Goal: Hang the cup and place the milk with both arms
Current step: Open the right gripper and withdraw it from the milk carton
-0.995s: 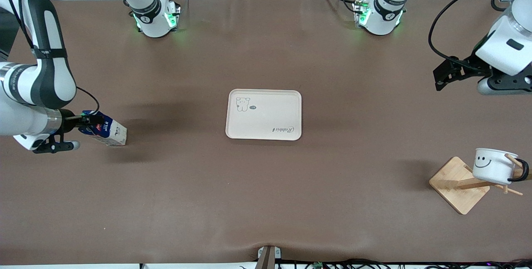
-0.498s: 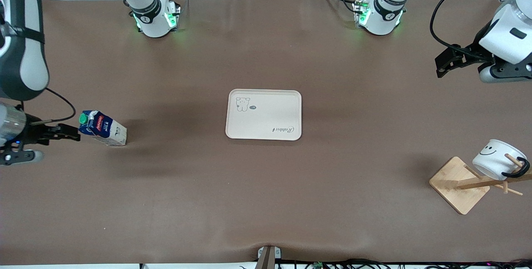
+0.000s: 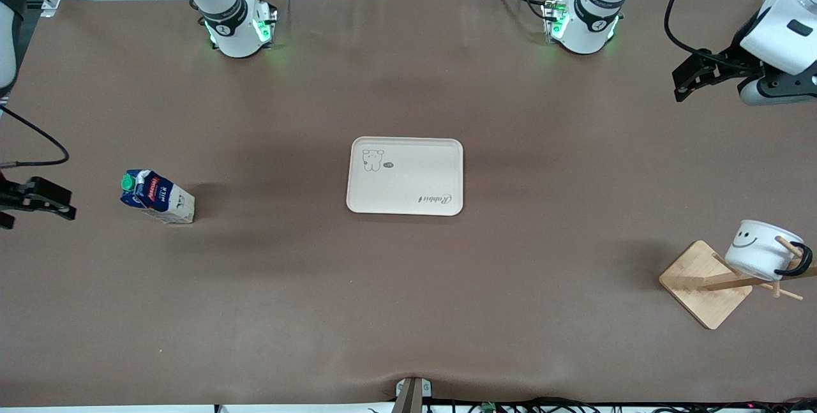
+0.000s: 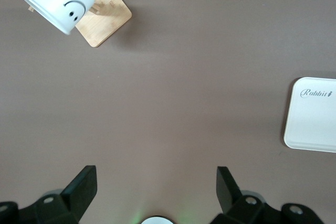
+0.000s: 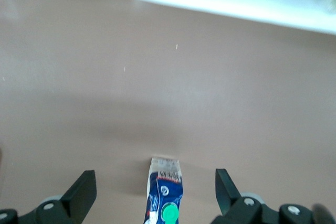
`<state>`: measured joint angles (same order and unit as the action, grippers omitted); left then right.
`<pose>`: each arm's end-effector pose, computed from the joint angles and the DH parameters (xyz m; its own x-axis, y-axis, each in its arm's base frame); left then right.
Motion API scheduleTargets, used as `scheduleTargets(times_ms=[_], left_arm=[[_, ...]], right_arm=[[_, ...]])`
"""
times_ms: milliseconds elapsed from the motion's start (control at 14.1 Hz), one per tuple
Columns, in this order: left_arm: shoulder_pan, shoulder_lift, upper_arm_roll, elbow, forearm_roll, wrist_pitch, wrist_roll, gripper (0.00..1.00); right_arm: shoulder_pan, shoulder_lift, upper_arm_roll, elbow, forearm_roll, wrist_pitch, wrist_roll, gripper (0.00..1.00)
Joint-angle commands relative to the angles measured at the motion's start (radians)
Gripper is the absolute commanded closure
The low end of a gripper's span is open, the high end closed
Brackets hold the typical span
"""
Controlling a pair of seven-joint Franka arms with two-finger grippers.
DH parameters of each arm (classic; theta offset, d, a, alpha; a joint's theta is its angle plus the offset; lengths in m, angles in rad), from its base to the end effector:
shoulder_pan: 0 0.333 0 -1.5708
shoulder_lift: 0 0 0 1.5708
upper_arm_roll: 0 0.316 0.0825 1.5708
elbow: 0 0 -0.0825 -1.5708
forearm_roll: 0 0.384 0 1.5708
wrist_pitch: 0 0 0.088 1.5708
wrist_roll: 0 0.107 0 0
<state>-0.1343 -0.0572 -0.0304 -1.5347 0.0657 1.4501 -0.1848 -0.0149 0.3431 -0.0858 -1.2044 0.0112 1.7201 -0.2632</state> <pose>0.5180 -0.0789 0.6620 0.9995 0.0277 -0.0144 0.0266 -0.9971 -0.0710 0.6685 -0.0553 0.6046 0.9718 0.1712 0.1623 0.1632 -0.9847 0.0620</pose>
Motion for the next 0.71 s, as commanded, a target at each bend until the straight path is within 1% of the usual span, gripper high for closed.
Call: scheduleTargets(times_ms=[0,71,142,284,355,569,640], left_arm=[[-0.004,-0.030,0.010,-0.033,-0.003,0.013,0.008,0.00],[-0.004,-0.029,0.012,-0.030,-0.001,0.012,0.007,0.00],[-0.005,-0.026,0.010,-0.028,0.000,0.010,0.002,0.00],[-0.002,-0.027,0.012,-0.027,0.000,0.007,0.007,0.00],[-0.001,-0.027,0.012,-0.027,-0.007,0.007,0.007,0.00],[-0.001,-0.029,0.010,-0.028,-0.014,0.006,0.004,0.00],[0.001,-0.029,0.012,-0.028,-0.014,0.006,0.008,0.00]], right_arm=[[-0.007,0.010,-0.006,0.088,-0.016,-0.051,-0.002,0.00],[-0.013,0.007,0.003,0.088,-0.001,-0.104,-0.002,0.00],[0.005,-0.001,0.001,0.086,-0.011,-0.156,0.001,0.00],[0.030,0.000,-0.002,0.082,-0.030,-0.154,-0.005,0.00],[0.017,0.002,-0.003,0.085,-0.014,-0.165,0.001,0.00],[-0.039,0.004,-0.003,0.083,0.068,-0.166,0.001,0.00],[-0.031,-0.010,-0.003,0.074,0.062,-0.190,0.002,0.00]])
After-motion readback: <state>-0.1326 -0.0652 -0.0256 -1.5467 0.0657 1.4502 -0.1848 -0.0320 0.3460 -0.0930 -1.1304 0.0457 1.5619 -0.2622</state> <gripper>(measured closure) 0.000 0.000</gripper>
